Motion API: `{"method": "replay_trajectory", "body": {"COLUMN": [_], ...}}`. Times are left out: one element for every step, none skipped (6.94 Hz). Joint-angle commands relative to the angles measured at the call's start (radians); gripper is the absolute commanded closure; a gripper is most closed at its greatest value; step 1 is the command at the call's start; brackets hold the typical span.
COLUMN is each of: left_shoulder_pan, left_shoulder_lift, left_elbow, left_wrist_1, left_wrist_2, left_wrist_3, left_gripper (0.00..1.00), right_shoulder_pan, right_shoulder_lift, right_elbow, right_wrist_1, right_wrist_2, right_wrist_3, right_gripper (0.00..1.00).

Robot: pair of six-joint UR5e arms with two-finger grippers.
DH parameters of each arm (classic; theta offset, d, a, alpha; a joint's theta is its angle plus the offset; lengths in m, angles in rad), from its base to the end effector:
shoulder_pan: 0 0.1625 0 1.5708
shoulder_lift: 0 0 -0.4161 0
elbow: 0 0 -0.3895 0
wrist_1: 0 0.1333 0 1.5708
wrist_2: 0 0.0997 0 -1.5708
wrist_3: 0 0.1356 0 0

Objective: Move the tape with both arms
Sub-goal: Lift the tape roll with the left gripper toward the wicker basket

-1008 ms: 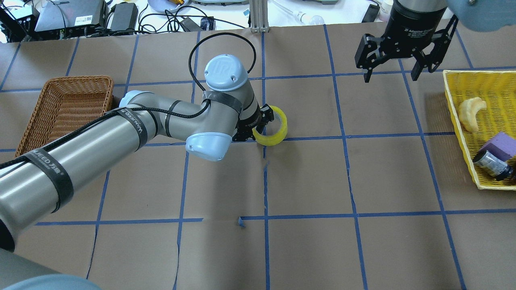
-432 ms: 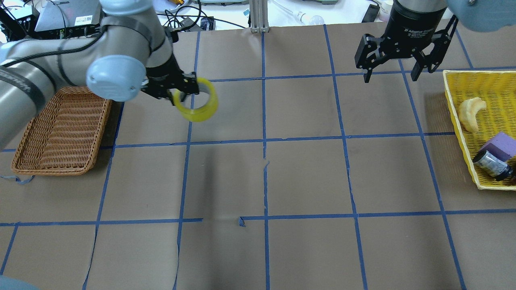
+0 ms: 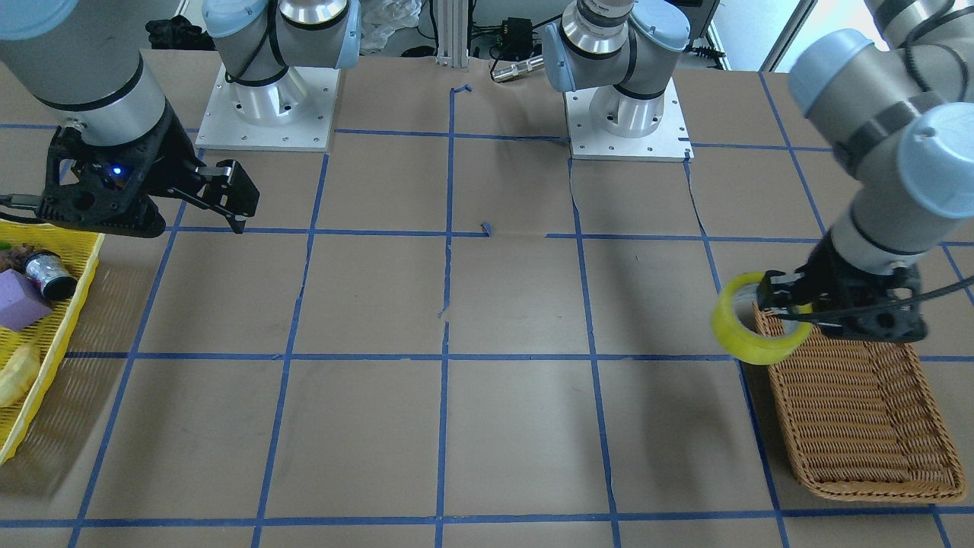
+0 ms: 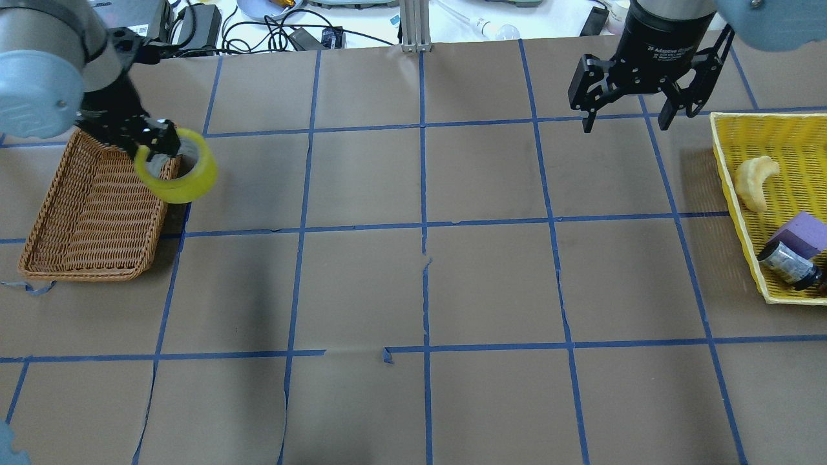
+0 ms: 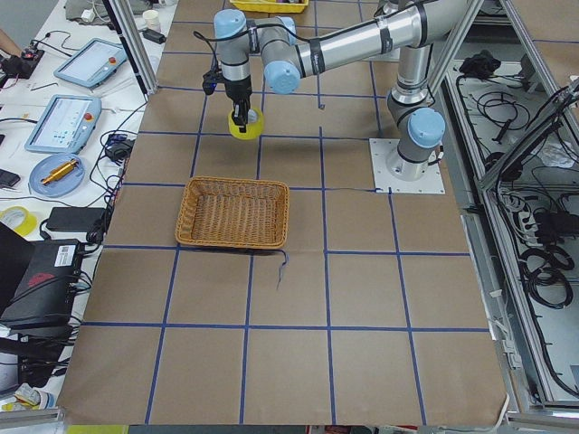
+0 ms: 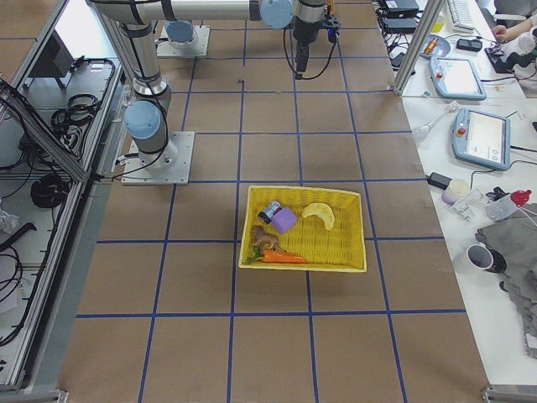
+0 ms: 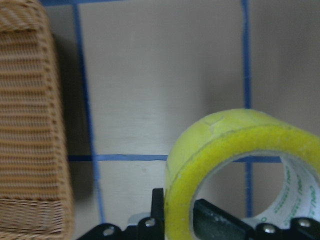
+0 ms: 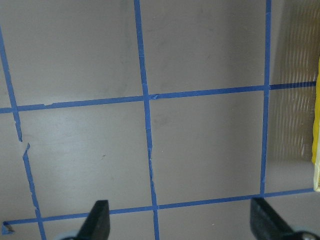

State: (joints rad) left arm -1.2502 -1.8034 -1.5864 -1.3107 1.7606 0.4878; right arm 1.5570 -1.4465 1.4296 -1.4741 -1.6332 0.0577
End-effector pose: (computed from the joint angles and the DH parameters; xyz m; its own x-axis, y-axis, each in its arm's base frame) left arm 0.0789 -0.5794 0.3397 -0.9704 0.1695 -0.1722 0.1581 0.9843 0.0779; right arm 0.1175 -0.5313 0.4391 -0.9956 0.0663 0.0667 0.0713 0.9946 0.0760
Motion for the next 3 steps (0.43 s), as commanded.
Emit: {"method": "replay_trajectory", "body": {"left_shoulder_pan": [0.208,0.253,0.255], "left_shoulder_lift": [-0.037,-0.072,-0.1], "left_elbow": [0.002,0.003,0.005], "left_wrist_1": [0.078,0.134,0.18], "left_wrist_2": [0.002,0.0,-0.001], "left_wrist_3": [0.28,0.285,0.284], "left_gripper": [1.0,1.0,1.0], "right_shoulder_pan": [0.0,0.0,0.0], "right_shoulder_lift": [0.0,0.0,0.0], "right_elbow": [0.0,0.0,0.0], "right_wrist_1": [0.0,0.0,0.0], "right_wrist_2": [0.001,0.001,0.001], "right_wrist_3": [0.001,0.001,0.002], "right_gripper": [0.0,0.0,0.0]}}
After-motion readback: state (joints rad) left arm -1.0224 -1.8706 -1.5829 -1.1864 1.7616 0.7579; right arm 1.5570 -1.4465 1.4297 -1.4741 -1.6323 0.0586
